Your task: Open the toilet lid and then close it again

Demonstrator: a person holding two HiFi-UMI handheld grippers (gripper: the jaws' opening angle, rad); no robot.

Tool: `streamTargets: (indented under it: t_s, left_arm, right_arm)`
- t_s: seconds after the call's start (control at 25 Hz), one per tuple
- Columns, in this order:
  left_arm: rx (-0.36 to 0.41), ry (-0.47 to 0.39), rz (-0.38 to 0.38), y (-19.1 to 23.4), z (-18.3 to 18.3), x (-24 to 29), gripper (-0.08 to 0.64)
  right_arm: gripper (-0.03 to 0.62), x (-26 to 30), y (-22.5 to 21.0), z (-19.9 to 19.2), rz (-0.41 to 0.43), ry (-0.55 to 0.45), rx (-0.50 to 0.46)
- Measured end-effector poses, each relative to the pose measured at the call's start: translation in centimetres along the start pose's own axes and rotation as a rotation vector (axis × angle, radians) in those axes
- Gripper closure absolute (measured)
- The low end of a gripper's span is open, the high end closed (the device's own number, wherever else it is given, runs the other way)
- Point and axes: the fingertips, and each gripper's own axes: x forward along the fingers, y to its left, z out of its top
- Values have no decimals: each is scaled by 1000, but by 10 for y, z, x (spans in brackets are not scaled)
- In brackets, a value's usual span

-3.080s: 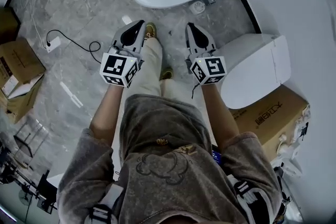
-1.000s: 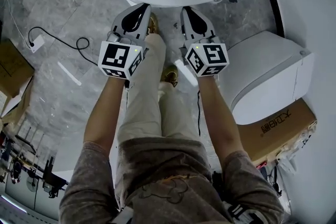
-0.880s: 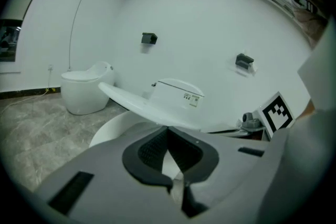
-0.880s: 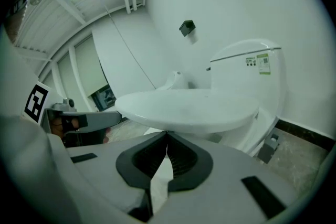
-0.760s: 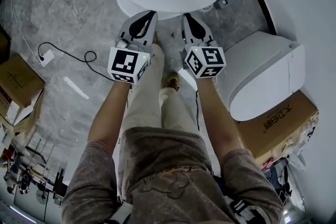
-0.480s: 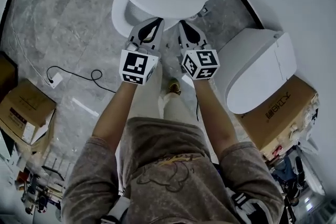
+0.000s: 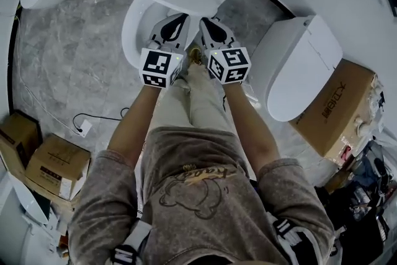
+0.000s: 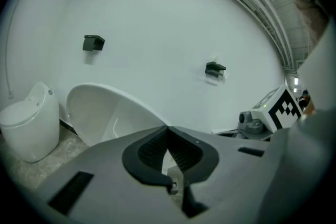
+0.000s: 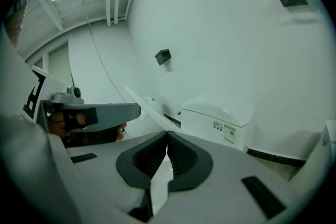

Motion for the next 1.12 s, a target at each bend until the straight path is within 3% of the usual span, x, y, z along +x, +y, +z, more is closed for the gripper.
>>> streamTargets:
  t_s: [0.6, 1.12]
  left_arm:
    - [6, 40, -55, 1, 60, 107, 551]
    - [28, 40, -103, 3, 79, 169, 551]
  right_arm:
    - [565, 25, -81, 67, -43, 44, 33]
    - [565, 44, -137, 89, -98, 14, 75]
